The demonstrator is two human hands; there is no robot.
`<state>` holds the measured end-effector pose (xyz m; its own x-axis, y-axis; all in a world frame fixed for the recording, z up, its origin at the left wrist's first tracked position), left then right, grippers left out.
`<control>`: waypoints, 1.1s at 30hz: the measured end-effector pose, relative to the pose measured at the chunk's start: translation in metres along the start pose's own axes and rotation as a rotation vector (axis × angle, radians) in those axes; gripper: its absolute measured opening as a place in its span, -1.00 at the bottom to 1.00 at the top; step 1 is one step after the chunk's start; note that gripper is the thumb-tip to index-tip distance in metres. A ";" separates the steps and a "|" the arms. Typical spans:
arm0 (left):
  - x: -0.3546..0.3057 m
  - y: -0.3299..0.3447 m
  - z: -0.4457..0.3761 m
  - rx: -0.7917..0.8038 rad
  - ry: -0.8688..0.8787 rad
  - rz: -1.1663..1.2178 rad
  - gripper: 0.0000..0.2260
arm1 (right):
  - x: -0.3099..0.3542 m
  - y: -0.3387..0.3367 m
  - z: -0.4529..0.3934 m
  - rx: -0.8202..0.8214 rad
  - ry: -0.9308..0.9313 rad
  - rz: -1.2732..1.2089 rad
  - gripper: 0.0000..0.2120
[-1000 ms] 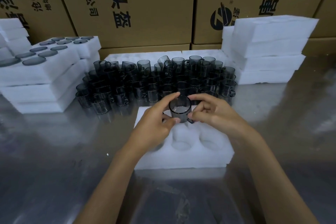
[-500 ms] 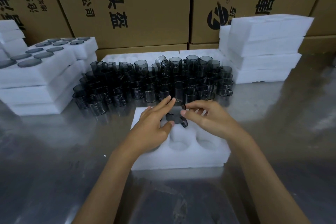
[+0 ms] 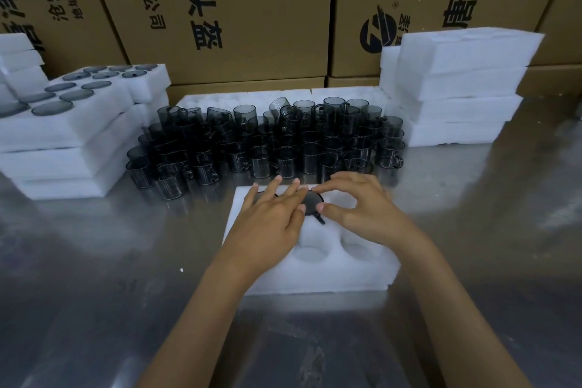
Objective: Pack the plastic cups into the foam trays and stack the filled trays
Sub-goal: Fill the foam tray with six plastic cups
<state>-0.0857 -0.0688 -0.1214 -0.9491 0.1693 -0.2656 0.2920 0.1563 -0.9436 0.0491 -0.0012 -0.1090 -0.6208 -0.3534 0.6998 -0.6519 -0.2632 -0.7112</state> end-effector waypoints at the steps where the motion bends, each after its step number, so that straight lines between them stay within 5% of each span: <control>1: 0.000 0.000 0.000 0.001 -0.005 -0.006 -0.57 | 0.000 0.001 0.000 0.003 0.001 -0.004 -0.73; 7: 0.002 -0.001 0.002 -0.009 -0.015 0.069 -0.58 | -0.010 0.000 -0.007 0.008 -0.010 -0.109 -0.78; 13: 0.003 -0.005 0.002 -0.033 -0.010 0.129 -0.59 | -0.066 -0.040 -0.015 -0.327 0.189 -0.470 -0.74; 19: 0.007 -0.017 0.003 -0.093 -0.031 0.147 -0.63 | -0.085 -0.019 -0.027 -0.246 0.277 -0.402 -0.61; 23: 0.008 -0.020 0.003 -0.114 -0.032 0.153 -0.67 | -0.083 -0.021 -0.028 -0.293 0.202 -0.363 -0.82; 30: 0.003 -0.023 0.005 -0.171 -0.029 0.151 -0.68 | -0.083 -0.039 -0.018 -0.495 0.163 -0.405 -0.72; 33: -0.001 -0.034 0.007 -0.293 -0.030 0.243 -0.62 | -0.043 -0.054 -0.006 -0.592 -0.055 -0.428 -0.69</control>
<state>-0.0952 -0.0809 -0.0903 -0.8496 0.2081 -0.4847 0.5266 0.3869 -0.7570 0.1083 0.0332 -0.1003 -0.2459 -0.3770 0.8930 -0.9684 0.1354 -0.2095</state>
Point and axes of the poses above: each hand's wrist, its own z-axis away from the middle knuckle, its own y-axis out of the palm, x = y × z, the point moved 8 cm from there along -z, towards the middle knuckle, and after that the axes turned 9 degrees about y, right-handed, at the moved point
